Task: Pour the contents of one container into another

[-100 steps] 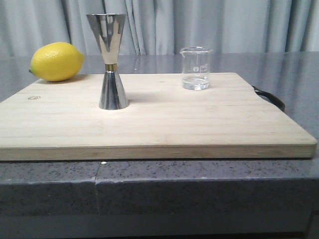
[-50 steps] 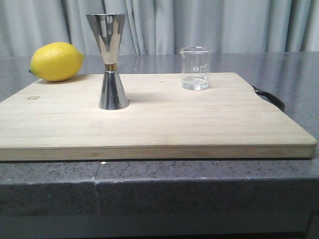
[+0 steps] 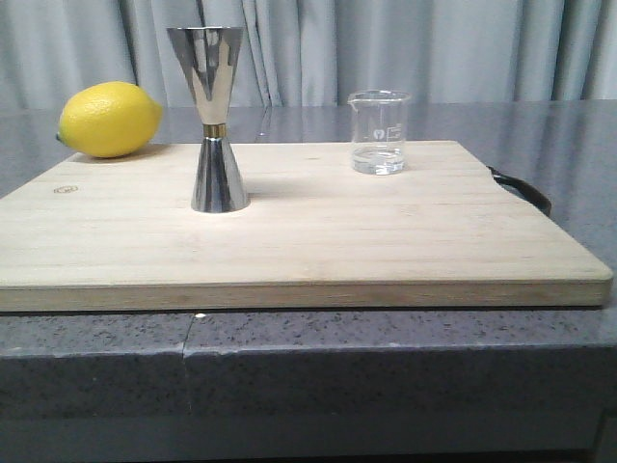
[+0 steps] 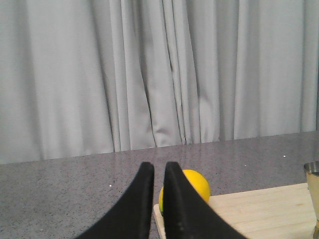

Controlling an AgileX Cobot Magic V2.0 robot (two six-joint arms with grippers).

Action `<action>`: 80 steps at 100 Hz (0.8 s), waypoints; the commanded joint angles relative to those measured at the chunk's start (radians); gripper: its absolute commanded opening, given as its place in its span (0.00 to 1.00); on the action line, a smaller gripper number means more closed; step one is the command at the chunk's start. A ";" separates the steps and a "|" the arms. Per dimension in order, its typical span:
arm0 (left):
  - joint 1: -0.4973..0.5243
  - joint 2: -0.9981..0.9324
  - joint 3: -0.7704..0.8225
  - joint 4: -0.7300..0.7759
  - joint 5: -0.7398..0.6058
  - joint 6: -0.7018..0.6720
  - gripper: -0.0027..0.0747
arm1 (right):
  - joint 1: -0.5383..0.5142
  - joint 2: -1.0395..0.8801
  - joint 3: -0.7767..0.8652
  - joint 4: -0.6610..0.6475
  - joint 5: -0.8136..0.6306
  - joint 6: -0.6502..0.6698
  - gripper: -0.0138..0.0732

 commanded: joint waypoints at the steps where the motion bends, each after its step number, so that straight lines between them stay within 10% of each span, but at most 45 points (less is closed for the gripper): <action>1: 0.002 0.006 -0.028 -0.003 -0.079 -0.002 0.01 | -0.006 0.008 -0.027 0.005 -0.031 -0.005 0.07; 80: 0.002 0.006 -0.025 -0.003 -0.070 -0.002 0.01 | -0.006 0.008 -0.027 0.005 -0.085 -0.005 0.07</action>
